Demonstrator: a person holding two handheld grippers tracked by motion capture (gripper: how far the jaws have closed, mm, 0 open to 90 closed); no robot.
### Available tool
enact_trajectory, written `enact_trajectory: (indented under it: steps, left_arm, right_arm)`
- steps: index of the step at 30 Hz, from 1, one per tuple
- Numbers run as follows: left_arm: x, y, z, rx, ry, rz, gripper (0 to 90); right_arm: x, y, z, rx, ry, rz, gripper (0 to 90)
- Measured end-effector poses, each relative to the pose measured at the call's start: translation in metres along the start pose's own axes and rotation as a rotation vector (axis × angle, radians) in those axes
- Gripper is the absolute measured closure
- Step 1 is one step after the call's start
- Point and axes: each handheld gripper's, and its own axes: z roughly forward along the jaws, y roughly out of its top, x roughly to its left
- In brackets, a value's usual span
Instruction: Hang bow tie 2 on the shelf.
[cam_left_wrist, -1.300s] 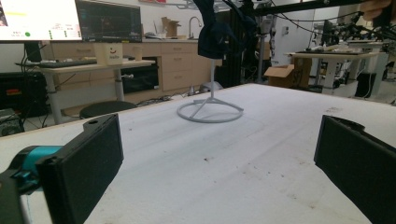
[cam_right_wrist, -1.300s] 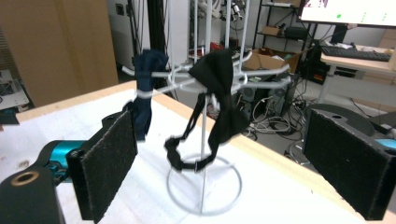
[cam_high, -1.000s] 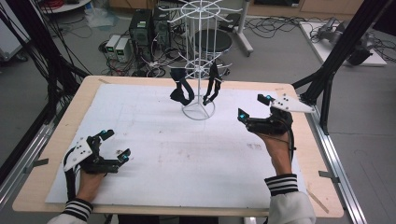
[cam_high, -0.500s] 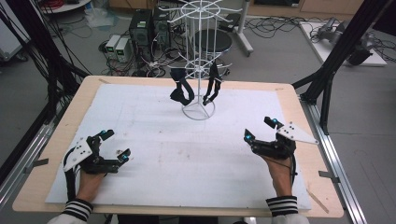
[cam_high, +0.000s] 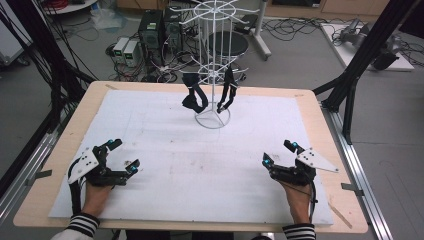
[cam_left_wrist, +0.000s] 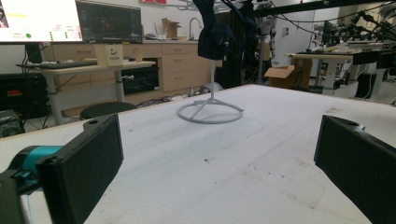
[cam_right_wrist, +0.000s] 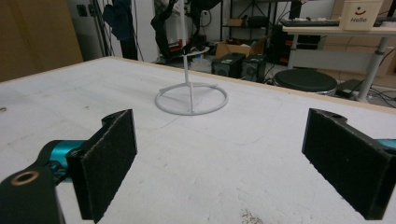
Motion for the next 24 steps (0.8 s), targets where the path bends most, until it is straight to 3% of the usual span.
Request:
enact_trajectory:
  steps: [1,3,6,10,15,24]
  left_arm:
    - [0.0,0.0,0.0,0.0,0.0,-0.002,1.8]
    - [0.0,0.0,0.0,0.0,0.001,0.0,1.8]
    - [0.0,0.0,0.0,-0.003,0.002,-0.005,1.8]
    - [0.0,0.0,0.0,-0.001,0.002,0.002,1.8]
    - [0.0,0.0,0.0,-0.004,0.007,-0.003,1.8]
    - [0.0,0.0,0.0,-0.004,0.008,-0.003,1.8]
  right_arm:
    - [0.0,-0.002,0.0,-0.012,0.002,-0.009,9.5]
    - [0.002,-0.012,-0.003,-0.045,-0.036,-0.031,9.5]
    - [0.0,-0.019,-0.003,0.004,-0.012,0.024,9.5]
    - [0.003,-0.019,-0.001,-0.012,-0.024,-0.024,9.5]
    - [0.004,-0.021,0.004,0.01,-0.018,-0.019,9.5]
    - [0.003,-0.019,-0.001,-0.016,-0.031,-0.01,9.5]
